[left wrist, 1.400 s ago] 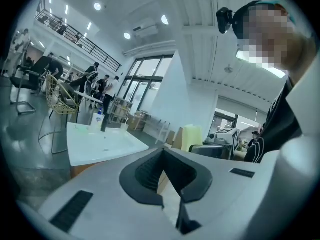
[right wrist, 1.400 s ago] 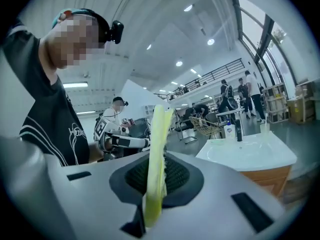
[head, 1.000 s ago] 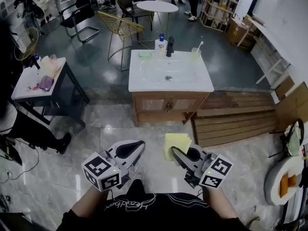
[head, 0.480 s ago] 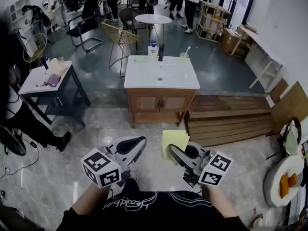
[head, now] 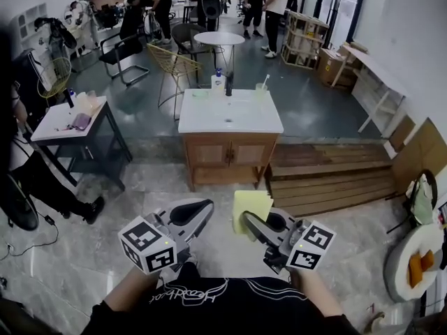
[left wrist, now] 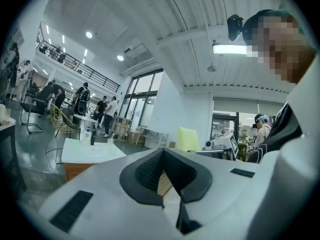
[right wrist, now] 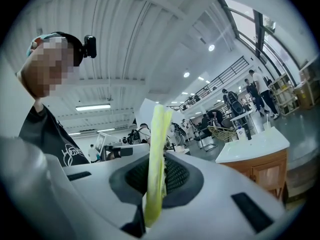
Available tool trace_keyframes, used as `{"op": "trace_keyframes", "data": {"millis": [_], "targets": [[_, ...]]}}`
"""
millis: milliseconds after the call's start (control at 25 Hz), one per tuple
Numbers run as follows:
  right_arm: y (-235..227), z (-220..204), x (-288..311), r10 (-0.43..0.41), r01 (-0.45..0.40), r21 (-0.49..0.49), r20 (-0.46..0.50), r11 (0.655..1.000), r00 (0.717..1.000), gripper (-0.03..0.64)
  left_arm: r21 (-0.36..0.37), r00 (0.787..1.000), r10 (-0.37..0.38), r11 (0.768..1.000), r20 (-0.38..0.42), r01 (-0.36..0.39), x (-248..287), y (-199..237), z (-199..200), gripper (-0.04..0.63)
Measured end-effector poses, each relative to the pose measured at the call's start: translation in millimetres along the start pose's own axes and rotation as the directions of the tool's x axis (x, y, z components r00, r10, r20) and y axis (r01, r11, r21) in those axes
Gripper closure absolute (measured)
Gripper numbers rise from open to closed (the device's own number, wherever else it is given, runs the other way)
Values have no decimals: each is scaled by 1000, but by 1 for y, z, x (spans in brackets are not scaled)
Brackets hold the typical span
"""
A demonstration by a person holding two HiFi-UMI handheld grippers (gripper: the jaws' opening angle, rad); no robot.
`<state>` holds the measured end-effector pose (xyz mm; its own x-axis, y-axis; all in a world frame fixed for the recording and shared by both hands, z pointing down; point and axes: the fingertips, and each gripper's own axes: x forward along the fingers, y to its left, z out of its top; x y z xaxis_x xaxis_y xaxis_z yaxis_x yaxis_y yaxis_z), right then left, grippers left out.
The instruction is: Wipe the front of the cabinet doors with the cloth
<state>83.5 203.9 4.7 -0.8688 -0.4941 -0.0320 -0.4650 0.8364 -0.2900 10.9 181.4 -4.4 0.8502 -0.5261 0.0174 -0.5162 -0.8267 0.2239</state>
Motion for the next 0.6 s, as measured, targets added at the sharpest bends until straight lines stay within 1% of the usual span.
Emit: {"op": "trace_keyframes", "data": {"millis": [200,600], "targets": [[3,-1,-8,3,-3,-5,3,1000,1000,575,3,1000,-3,1000,0,3,2,-10,-4,589],[-1,-1,-27,-6,6,4,9,1000,1000,575,-6,1000,-12,1000,-29,12,18,-24,-13,589]]}}
